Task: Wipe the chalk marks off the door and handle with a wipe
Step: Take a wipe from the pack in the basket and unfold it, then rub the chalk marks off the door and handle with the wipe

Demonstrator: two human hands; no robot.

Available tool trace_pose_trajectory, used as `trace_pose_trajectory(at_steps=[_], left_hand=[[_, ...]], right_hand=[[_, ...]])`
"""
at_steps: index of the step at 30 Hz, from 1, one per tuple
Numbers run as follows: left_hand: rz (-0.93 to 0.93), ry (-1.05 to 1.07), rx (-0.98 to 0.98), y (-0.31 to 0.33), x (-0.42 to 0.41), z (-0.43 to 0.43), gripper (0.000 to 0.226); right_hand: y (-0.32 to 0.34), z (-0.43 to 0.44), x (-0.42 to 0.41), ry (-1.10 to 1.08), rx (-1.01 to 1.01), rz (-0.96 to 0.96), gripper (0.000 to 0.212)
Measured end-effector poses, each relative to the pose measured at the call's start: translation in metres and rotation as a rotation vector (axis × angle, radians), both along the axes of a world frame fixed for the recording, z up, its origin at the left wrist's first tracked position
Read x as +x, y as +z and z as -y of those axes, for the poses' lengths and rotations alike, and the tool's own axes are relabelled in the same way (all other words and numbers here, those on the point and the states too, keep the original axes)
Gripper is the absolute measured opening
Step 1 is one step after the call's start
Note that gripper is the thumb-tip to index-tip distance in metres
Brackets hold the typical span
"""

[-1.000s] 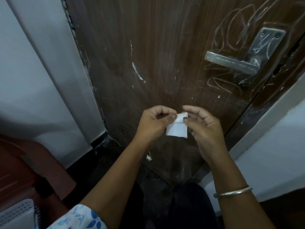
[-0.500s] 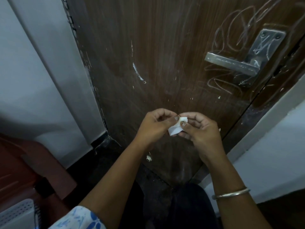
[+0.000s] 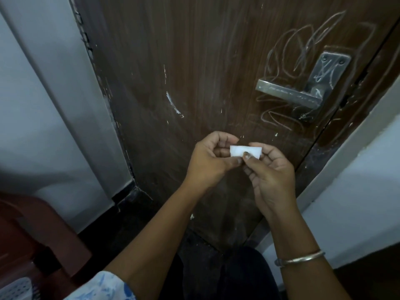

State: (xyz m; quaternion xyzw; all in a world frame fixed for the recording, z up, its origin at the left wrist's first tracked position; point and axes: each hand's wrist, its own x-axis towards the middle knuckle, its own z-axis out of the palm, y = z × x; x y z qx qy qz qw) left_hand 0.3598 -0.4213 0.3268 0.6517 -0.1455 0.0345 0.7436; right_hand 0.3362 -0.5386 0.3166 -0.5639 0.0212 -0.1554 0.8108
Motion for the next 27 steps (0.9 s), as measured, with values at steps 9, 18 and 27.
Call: trace_pose_trajectory(at_steps=[9, 18, 27], left_hand=[[0.302, 0.149, 0.188, 0.048, 0.018, 0.024, 0.02], [0.591, 0.331, 0.538, 0.081, 0.045, 0.046, 0.021], [0.495, 0.358, 0.608, 0.081, 0.055, 0.052, 0.044]], right_hand=[[0.061, 0.037, -0.009, -0.36, -0.572, 0.3, 0.041], [0.152, 0.07, 0.008, -0.865, -1.465, 0.343, 0.03], [0.178, 0.086, 0.041, -0.828, -1.768, 0.17, 0.024]])
